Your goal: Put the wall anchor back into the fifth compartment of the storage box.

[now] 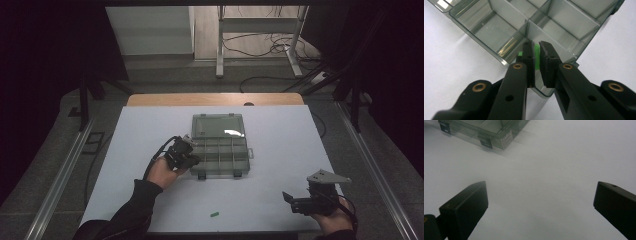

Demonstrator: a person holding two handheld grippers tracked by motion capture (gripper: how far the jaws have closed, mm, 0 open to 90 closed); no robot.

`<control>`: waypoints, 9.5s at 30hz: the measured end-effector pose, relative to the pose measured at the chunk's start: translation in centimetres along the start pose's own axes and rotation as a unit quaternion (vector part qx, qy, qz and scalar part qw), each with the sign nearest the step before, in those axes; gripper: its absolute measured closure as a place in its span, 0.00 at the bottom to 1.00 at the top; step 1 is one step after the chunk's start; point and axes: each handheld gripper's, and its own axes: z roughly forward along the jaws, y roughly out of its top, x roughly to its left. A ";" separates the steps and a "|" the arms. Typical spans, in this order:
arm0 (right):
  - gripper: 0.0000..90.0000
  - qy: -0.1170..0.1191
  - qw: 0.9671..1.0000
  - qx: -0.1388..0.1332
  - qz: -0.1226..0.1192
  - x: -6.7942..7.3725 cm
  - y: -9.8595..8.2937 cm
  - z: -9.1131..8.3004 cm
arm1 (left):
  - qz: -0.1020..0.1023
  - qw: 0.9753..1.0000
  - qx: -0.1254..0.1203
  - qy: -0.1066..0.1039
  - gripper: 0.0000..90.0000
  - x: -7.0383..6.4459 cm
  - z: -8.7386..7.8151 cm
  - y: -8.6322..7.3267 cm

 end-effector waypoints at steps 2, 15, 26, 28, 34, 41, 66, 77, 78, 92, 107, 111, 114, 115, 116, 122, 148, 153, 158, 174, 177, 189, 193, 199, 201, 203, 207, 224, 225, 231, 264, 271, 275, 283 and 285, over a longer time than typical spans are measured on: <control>0.00 0.000 1.000 0.000 0.000 0.0 0.0 0.0 | -0.001 1.000 -0.004 0.000 0.88 0.0 -0.2 0.0; 0.00 0.001 1.000 -0.004 -0.001 0.0 0.0 -0.1 | 0.006 1.000 -0.019 -0.001 0.68 -1.0 -2.0 -0.5; 0.00 0.001 1.000 -0.006 -0.002 0.0 0.0 -0.2 | 0.022 0.999 -0.034 -0.005 0.44 -2.3 -2.7 -1.0; 0.00 0.001 1.000 -0.006 -0.002 0.0 0.0 -0.2 | 0.021 0.999 -0.037 -0.006 0.38 -2.5 -2.8 -1.1; 0.00 0.001 1.000 -0.006 -0.003 0.0 0.0 -0.2 | 0.022 0.999 -0.045 -0.020 0.27 -3.1 -3.3 -1.7; 0.00 0.001 1.000 -0.006 -0.004 0.0 0.0 -0.2 | 0.022 0.998 -0.053 -0.029 0.13 -3.8 -3.7 -2.4; 0.00 0.002 1.000 -0.006 -0.004 0.1 -0.1 -0.2 | 0.053 0.998 -0.010 -0.040 0.01 -7.9 -1.3 -4.6; 0.00 0.002 1.000 -0.005 -0.005 0.1 -0.1 -0.1 | 0.084 0.993 0.024 -0.077 0.23 -9.8 0.0 -4.5; 0.00 0.002 1.000 -0.005 -0.005 0.1 -0.1 -0.1 | 0.088 0.992 0.028 -0.082 0.28 -10.0 0.1 -4.5; 0.00 0.004 1.000 -0.002 -0.001 0.0 -0.1 -0.1 | 0.157 0.981 0.071 -0.095 0.70 -12.1 1.6 -4.8; 0.00 0.004 1.000 -0.001 -0.005 0.1 -0.1 -0.2 | 0.169 0.980 0.057 -0.088 0.94 -12.5 1.4 -4.6; 0.00 0.004 1.000 -0.001 -0.005 0.1 -0.1 -0.2 | 0.156 0.982 0.055 -0.096 0.94 -12.0 1.1 -4.4; 0.00 0.004 1.000 -0.002 -0.004 0.1 -0.1 -0.2 | 0.149 0.982 0.053 -0.101 0.94 -11.7 0.9 -4.2; 0.00 0.003 1.000 -0.002 -0.004 0.1 -0.1 -0.2 | 0.146 0.983 0.052 -0.102 0.94 -11.6 0.8 -4.2; 0.00 0.004 1.000 -0.002 -0.004 0.1 -0.1 -0.2 | 0.145 0.983 0.052 -0.101 0.94 -11.5 0.8 -4.1; 0.00 0.004 1.000 -0.003 -0.004 0.1 -0.1 -0.2 | 0.129 0.986 0.044 -0.094 0.93 -10.5 0.1 -3.8; 0.00 0.003 1.000 -0.001 -0.005 0.1 0.0 -0.1 | 0.088 0.994 -0.001 -0.062 0.93 -7.4 -2.6 -2.3; 0.00 0.003 1.000 0.000 -0.005 0.1 0.0 -0.1 | 0.079 0.995 -0.009 -0.056 0.93 -6.8 -2.9 -2.1; 0.00 0.003 1.000 0.000 -0.004 0.1 0.0 -0.1 | 0.071 0.996 -0.015 -0.048 0.93 -6.1 -3.2 -1.8; 0.00 0.003 1.000 -0.003 -0.002 0.0 0.0 -0.2 | 0.049 0.998 -0.027 -0.023 0.93 -3.7 -3.7 -0.8; 0.00 0.003 1.000 -0.004 -0.002 0.1 0.0 -0.1 | 0.045 0.998 -0.028 -0.020 0.93 -3.2 -3.6 -0.7; 0.00 0.003 1.000 -0.001 -0.003 0.1 0.0 -0.1 | 0.029 0.999 -0.027 -0.013 0.93 -1.6 -2.4 0.0; 0.00 0.003 1.000 -0.001 -0.003 0.1 -0.1 -0.1 | 0.026 0.999 -0.022 -0.011 0.93 -1.3 -1.8 0.2; 0.00 0.003 1.000 -0.001 -0.003 0.1 -0.1 -0.1 | 0.018 1.000 -0.015 -0.008 0.93 -0.7 -0.9 0.2; 0.00 0.003 1.000 0.000 -0.003 0.1 -0.1 -0.1 | 0.015 1.000 -0.014 -0.012 0.93 -0.5 -0.7 0.2; 0.00 0.003 1.000 0.000 -0.004 0.1 -0.1 -0.1 | 0.011 1.000 -0.015 -0.016 0.92 -0.3 -0.5 0.2; 0.00 0.003 1.000 -0.001 -0.002 0.1 -0.1 -0.1 | 0.007 1.000 -0.020 -0.019 0.86 -0.2 -0.6 0.2; 0.00 0.003 1.000 -0.007 -0.001 0.1 -0.1 -0.3 | -0.002 0.999 -0.051 -0.018 0.47 -0.1 -2.8 -0.7; 0.00 0.003 1.000 -0.007 -0.002 0.1 -0.1 -0.3 | -0.004 0.998 -0.053 -0.019 0.45 -0.1 -2.9 -0.7; 0.00 0.003 1.000 -0.007 -0.001 0.1 -0.1 -0.3 | -0.012 0.997 -0.071 -0.020 0.36 -0.1 -3.7 -1.0; 0.00 0.003 1.000 -0.012 -0.003 0.1 -0.1 -0.4 | -0.029 0.991 -0.128 -0.034 0.12 -0.9 -7.1 -4.1; 0.00 0.003 1.000 -0.011 -0.003 0.1 -0.1 -0.4 | -0.025 0.990 -0.135 -0.033 0.09 -1.3 -7.6 -4.8; 0.00 0.003 1.000 -0.012 -0.003 0.1 -0.1 -0.4 | -0.024 0.990 -0.137 -0.029 0.08 -1.4 -7.8 -5.3; 0.00 0.003 1.000 -0.013 -0.003 0.1 -0.1 -0.4 | -0.018 0.990 -0.136 -0.014 0.06 -1.9 -8.1 -6.1; 0.00 0.003 1.000 -0.014 -0.003 0.1 -0.1 -0.4 | -0.016 0.991 -0.135 -0.010 0.06 -2.0 -8.2 -6.3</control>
